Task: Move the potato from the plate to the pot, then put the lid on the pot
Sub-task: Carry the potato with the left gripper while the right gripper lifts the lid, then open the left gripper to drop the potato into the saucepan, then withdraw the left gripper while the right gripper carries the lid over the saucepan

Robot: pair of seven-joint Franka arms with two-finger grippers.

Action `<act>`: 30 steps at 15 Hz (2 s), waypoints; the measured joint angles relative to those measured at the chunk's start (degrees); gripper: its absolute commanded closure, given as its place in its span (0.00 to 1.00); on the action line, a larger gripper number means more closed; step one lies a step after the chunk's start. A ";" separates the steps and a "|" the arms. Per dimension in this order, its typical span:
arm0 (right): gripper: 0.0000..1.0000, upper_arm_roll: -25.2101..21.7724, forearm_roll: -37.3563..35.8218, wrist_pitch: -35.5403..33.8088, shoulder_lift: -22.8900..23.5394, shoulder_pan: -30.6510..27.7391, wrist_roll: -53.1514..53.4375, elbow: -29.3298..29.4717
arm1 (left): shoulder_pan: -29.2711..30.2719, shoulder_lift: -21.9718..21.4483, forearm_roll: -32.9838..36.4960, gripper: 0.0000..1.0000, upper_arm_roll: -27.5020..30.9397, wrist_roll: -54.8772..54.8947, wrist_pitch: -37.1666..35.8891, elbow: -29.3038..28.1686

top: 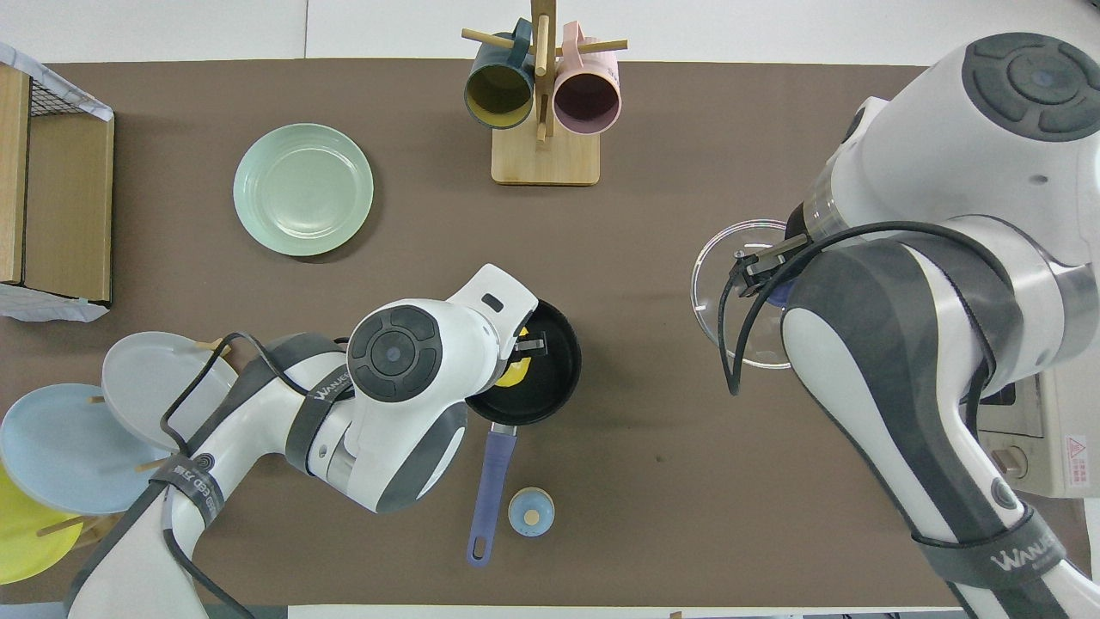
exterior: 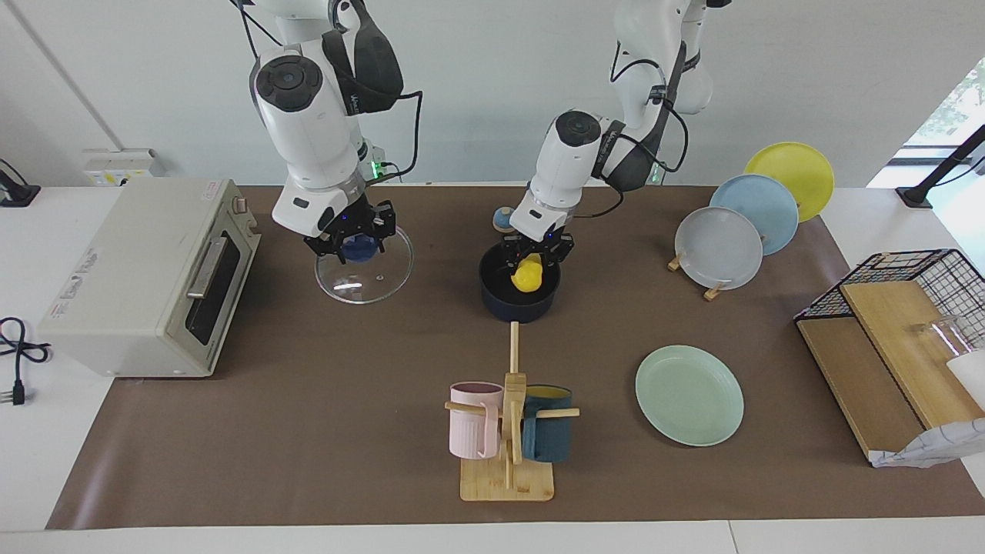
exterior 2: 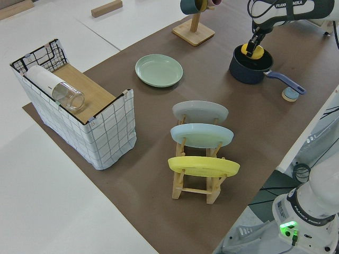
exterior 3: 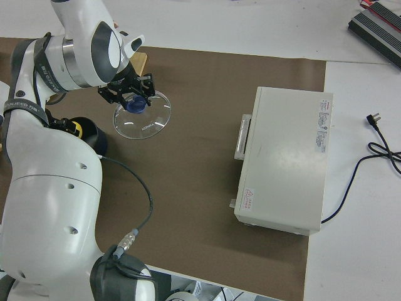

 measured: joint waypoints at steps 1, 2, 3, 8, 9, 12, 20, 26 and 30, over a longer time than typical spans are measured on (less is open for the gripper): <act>1.00 0.04 0.00 0.00 0.00 0.00 0.00 0.00 | -0.32 0.33 0.01 1.00 0.00 0.00 1.39 -0.97; 1.00 0.06 0.00 0.00 0.00 0.00 0.00 0.00 | -0.65 0.63 0.02 1.00 0.00 0.00 2.10 -1.52; 1.00 0.08 0.00 0.00 0.00 0.00 0.00 0.00 | -0.96 0.91 0.04 1.00 -0.02 0.00 2.68 -1.90; 1.00 0.68 0.00 0.04 0.00 0.00 1.24 0.00 | -2.82 1.55 0.25 1.00 0.01 -0.13 7.52 -5.07; 1.00 1.24 0.00 0.21 0.00 -0.01 2.28 -0.01 | -3.02 1.56 0.56 1.00 0.00 -0.24 7.86 -5.33; 1.00 3.17 0.00 1.23 0.00 0.04 5.08 -0.06 | -3.30 1.56 1.88 1.00 0.02 -0.39 8.25 -5.73; 1.00 3.72 0.00 2.24 0.00 0.06 6.20 -0.33 | -3.58 1.20 5.06 0.00 0.30 -0.42 8.63 -5.54; 1.00 4.17 0.02 4.17 0.00 0.32 7.66 -1.11 | 5.82 -5.16 4.94 0.00 1.56 7.03 -18.00 9.56; 1.00 4.70 0.06 7.83 0.43 6.28 17.80 -1.32 | 18.54 -9.22 3.06 0.00 2.14 21.73 -36.30 21.73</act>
